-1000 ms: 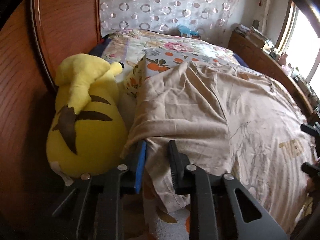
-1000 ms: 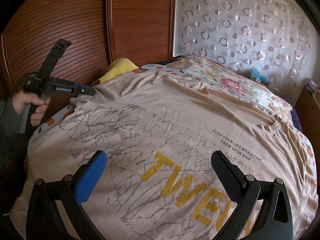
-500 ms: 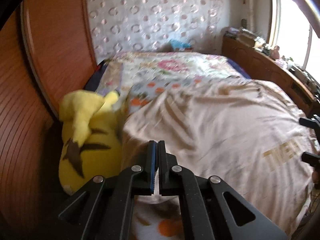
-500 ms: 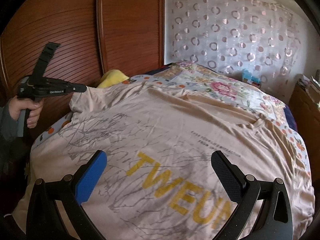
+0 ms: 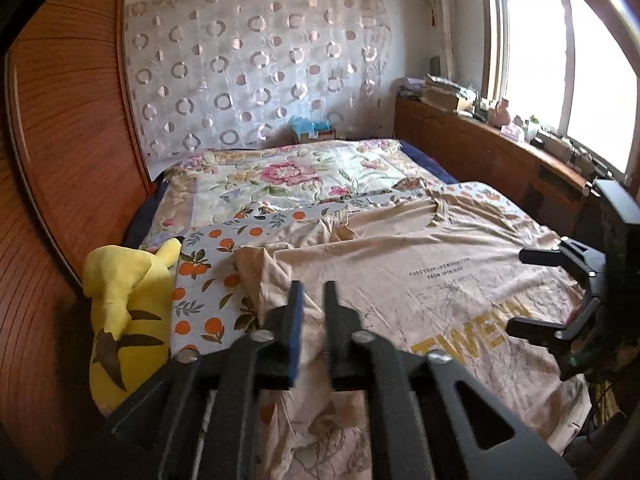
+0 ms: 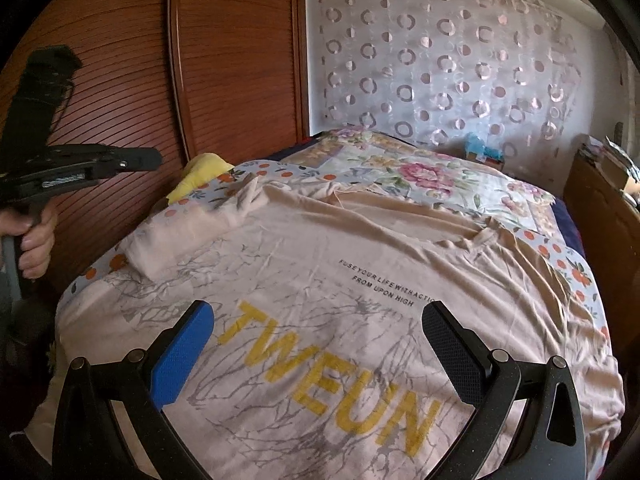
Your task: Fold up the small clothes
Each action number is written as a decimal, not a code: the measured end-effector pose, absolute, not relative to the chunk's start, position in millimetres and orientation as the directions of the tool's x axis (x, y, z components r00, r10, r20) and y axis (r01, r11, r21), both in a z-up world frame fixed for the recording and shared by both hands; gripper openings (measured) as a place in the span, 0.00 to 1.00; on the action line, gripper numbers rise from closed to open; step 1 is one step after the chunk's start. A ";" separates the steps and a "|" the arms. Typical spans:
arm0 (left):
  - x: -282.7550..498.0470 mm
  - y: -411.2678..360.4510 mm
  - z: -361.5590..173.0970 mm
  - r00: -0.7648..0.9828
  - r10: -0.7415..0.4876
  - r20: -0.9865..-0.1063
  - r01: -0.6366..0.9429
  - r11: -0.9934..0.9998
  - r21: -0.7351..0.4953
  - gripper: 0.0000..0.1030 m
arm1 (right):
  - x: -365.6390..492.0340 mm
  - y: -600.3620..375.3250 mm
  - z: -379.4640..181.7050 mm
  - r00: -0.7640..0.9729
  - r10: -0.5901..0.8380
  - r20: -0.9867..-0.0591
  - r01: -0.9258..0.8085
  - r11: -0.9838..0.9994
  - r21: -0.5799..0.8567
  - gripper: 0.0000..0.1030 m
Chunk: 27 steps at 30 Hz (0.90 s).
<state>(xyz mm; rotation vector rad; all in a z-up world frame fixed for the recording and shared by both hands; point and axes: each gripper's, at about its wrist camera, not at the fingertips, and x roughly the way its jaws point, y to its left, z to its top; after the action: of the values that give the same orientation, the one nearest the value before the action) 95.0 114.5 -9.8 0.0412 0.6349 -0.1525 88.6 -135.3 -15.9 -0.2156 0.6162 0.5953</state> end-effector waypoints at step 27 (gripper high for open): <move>11.1 179.2 -51.7 0.819 -0.003 -0.574 -0.043 0.997 -0.067 0.79 | 152.5 29.6 -54.6 0.368 0.581 -0.726 -0.849 0.529 -0.007 0.52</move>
<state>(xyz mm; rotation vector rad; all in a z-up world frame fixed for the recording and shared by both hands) 11.1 179.2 -51.7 -0.0783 0.6112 0.0210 152.5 29.6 -54.6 -0.4168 0.7361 0.9526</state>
